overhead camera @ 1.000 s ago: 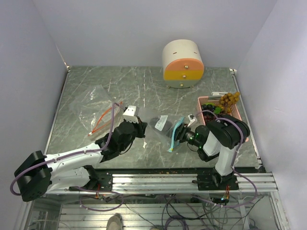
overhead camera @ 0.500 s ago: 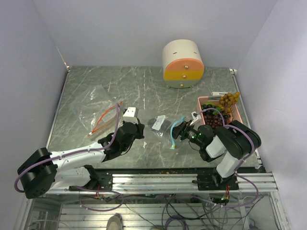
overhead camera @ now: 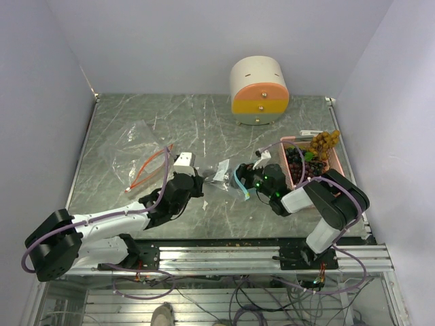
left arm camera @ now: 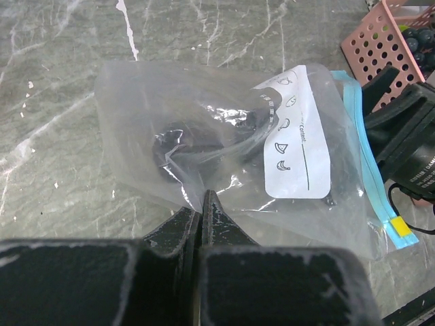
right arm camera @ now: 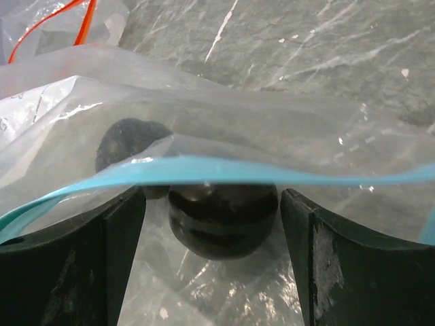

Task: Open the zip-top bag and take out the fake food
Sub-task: Pick up the fake fruit from the zipper food storage bag.

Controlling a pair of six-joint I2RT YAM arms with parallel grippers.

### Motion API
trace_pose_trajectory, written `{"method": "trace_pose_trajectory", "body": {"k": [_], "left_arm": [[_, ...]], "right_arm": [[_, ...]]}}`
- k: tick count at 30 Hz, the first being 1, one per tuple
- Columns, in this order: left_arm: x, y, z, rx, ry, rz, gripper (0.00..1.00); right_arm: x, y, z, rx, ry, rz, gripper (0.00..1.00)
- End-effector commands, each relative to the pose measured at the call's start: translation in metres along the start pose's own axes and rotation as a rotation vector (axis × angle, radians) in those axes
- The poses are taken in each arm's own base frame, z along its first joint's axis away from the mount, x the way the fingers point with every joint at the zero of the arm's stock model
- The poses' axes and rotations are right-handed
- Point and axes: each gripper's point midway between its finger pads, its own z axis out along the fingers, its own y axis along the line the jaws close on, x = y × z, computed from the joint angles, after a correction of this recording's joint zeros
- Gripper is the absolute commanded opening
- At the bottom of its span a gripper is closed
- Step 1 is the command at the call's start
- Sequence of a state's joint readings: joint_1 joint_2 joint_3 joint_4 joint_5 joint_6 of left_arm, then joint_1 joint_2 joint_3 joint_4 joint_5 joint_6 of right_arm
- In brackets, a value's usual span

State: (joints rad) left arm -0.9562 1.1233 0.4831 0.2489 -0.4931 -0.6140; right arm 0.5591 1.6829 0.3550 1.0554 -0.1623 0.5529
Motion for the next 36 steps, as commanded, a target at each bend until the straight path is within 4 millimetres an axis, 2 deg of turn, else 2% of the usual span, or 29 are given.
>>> {"method": "trace_pose_trajectory", "body": {"k": [1,6,8,11,17,21,24,29,36], "left_arm": [[0.003,-0.001,0.002,0.014,0.007,-0.011,0.09],[0.005,-0.001,0.003,0.023,0.009,-0.02,0.08],[0.006,-0.001,0.003,0.024,0.012,-0.02,0.08],[0.008,0.0,0.004,0.02,0.013,-0.022,0.08],[0.004,0.001,0.003,0.034,0.007,-0.057,0.08],[0.003,0.007,0.001,0.024,0.007,-0.072,0.08],[0.003,0.012,-0.001,0.011,0.006,-0.082,0.08],[0.003,0.02,-0.003,-0.01,-0.002,-0.104,0.08],[0.01,0.022,0.004,-0.019,0.026,-0.114,0.08]], "right_arm": [[0.005,-0.006,0.01,0.065,0.034,-0.095,0.81],[0.015,-0.006,0.024,0.077,0.083,-0.118,0.79],[0.018,-0.008,0.028,0.083,0.098,-0.114,0.76],[0.023,-0.011,0.031,0.102,0.117,-0.11,0.66],[0.026,-0.023,0.027,0.181,0.144,-0.089,0.57],[0.021,-0.026,0.016,0.22,0.125,-0.069,0.44],[0.012,-0.025,0.004,0.236,0.095,-0.059,0.38],[-0.013,-0.028,-0.023,0.295,0.031,-0.058,0.38],[-0.065,-0.042,-0.07,0.437,-0.095,-0.047,0.38]]}}
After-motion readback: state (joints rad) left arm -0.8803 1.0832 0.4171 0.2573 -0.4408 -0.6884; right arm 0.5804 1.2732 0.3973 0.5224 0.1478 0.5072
